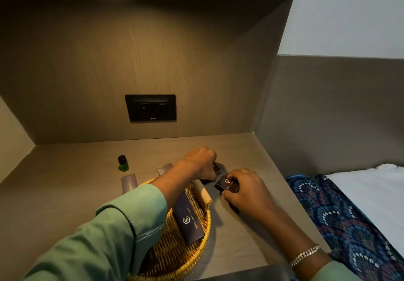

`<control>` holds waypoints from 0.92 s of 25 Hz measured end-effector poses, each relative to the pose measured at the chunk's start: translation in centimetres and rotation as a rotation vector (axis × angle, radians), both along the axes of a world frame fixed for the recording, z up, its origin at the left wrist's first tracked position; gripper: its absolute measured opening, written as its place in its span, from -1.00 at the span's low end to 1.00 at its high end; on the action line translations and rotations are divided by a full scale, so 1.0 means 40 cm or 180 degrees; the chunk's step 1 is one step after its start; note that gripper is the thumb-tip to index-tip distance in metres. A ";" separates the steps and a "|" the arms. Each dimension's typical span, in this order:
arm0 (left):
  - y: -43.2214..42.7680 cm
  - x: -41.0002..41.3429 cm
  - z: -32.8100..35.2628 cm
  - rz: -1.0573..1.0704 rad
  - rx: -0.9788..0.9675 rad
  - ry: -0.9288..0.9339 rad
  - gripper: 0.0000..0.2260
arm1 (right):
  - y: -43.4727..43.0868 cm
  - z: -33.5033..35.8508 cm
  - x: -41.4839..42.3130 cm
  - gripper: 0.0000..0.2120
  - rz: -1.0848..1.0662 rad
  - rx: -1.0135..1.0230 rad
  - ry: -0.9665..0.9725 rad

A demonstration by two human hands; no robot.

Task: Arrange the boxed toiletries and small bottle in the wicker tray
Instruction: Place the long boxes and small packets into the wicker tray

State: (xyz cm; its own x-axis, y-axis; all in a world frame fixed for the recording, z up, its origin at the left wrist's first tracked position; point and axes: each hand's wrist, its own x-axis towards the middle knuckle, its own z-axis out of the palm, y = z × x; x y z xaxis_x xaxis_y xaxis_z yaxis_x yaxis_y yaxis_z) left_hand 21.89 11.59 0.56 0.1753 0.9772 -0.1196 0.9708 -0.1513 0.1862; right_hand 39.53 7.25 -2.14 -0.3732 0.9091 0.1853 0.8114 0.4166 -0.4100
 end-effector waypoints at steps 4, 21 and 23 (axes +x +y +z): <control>-0.024 -0.007 0.046 -0.0144 0.0311 -0.0062 -0.67 | -0.058 0.045 0.004 -0.62 -0.0018 0.0218 0.0181; -0.423 -0.273 0.064 -0.0227 0.0478 -0.0420 -0.76 | -0.403 0.007 -0.200 -0.64 0.0785 0.0093 0.0427; -0.415 -0.253 0.046 -0.0221 0.0457 -0.0363 -0.73 | -0.405 0.002 -0.201 -0.66 0.0616 0.0180 0.0380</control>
